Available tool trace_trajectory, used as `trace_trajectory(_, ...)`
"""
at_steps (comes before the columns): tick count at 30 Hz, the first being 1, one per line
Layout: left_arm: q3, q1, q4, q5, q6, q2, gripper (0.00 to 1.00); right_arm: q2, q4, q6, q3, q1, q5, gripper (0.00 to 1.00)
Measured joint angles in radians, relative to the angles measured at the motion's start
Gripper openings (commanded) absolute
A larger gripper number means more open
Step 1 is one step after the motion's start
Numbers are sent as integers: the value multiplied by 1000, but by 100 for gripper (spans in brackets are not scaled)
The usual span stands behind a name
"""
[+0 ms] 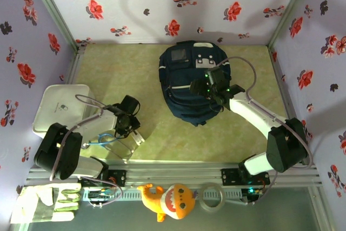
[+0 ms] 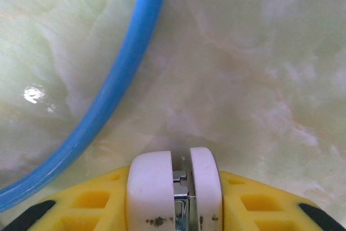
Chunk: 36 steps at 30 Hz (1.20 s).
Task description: Pack books, pencil case, and school supplies into a backpack
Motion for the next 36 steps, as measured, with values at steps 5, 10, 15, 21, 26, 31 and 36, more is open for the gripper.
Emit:
trace_trajectory(5, 100, 0, 6, 10, 58, 10, 29, 0, 61, 3, -17, 7, -57, 85)
trace_trajectory(10, 269, 1, 79, 65, 127, 85, 29, 2, 153, 14, -50, 34, -162, 84)
trace_trajectory(15, 404, 5, 130, 143, 182, 167, 29, 27, 267, 20, -82, 82, -266, 83)
trace_trajectory(21, 489, 6, 163, 230, 217, 223, 29, 83, 354, 22, -88, 160, -342, 81)
trace_trajectory(26, 515, 10, 170, 273, 230, 241, 29, 153, 389, 29, -79, 210, -381, 74)
trace_trajectory(31, 518, 23, 166, 296, 246, 247, 29, 198, 454, 66, -72, 229, -415, 64)
trace_trajectory(36, 518, 25, 166, 317, 248, 248, 29, 219, 489, 82, -61, 231, -428, 58)
